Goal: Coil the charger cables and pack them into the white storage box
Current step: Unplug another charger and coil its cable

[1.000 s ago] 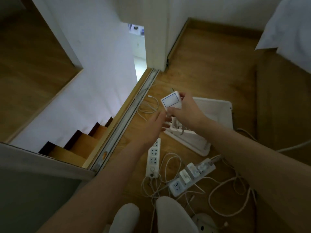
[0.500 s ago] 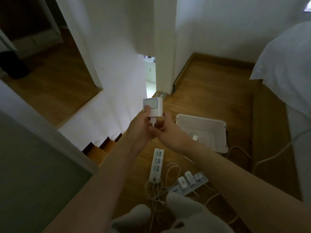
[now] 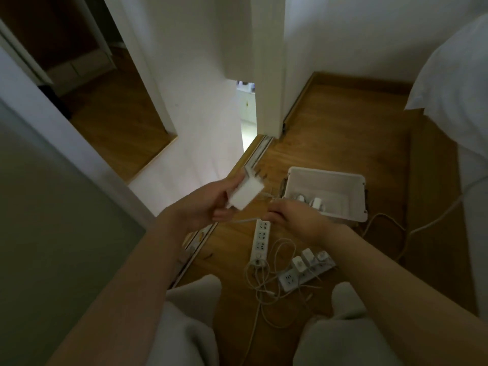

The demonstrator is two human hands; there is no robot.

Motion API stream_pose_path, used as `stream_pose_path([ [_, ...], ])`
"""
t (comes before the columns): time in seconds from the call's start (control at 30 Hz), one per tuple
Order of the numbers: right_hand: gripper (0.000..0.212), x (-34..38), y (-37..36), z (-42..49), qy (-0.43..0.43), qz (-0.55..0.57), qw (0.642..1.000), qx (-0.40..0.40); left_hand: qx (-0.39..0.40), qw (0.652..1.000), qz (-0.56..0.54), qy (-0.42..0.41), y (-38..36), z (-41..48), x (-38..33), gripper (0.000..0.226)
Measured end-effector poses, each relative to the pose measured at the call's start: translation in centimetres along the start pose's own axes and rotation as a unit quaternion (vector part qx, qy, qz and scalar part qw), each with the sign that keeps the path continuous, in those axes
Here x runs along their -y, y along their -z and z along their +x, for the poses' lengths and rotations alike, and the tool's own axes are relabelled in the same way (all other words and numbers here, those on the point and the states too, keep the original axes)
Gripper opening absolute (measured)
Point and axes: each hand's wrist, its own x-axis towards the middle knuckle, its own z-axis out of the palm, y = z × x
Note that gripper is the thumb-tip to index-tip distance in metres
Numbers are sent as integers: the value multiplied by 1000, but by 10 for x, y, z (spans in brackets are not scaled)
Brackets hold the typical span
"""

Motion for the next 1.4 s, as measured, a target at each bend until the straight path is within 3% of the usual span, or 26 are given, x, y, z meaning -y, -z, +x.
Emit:
stream_pose_path([
  [0.1, 30, -8, 7, -14, 1, -63, 998, -24, -5, 978, 206, 43, -3, -15, 3, 45],
  [0.27, 36, -6, 18, -29, -15, -130, 988, -86, -49, 890, 444, 86, -9, -24, 29, 18],
  [0.4, 35, 7, 24, -39, -36, -164, 971, -168, -111, 907, 406, 1, -10, -25, 26, 15],
  [0.5, 35, 15, 30, -44, -94, -162, 970, -157, -158, 916, 363, -58, -13, -27, 20, 9],
  [0.77, 36, 55, 5, -35, -35, -56, 980, -187, -301, 861, 410, -22, -4, -16, 28, 36],
  [0.93, 30, 77, -16, -29, 3, 33, 993, -111, -373, 892, 253, -38, -13, -7, 22, 30],
  [1.07, 25, 91, -28, -28, 30, 30, 997, -57, -392, 915, 95, -23, -21, -3, 12, 38],
  [1.23, 27, 82, -34, -17, 22, -18, 999, -45, -321, 936, -127, -72, -35, -8, 5, 34],
  [1.4, 35, 63, -26, -13, 37, 39, 998, 15, -208, 908, -351, -98, -32, -14, 8, 40],
])
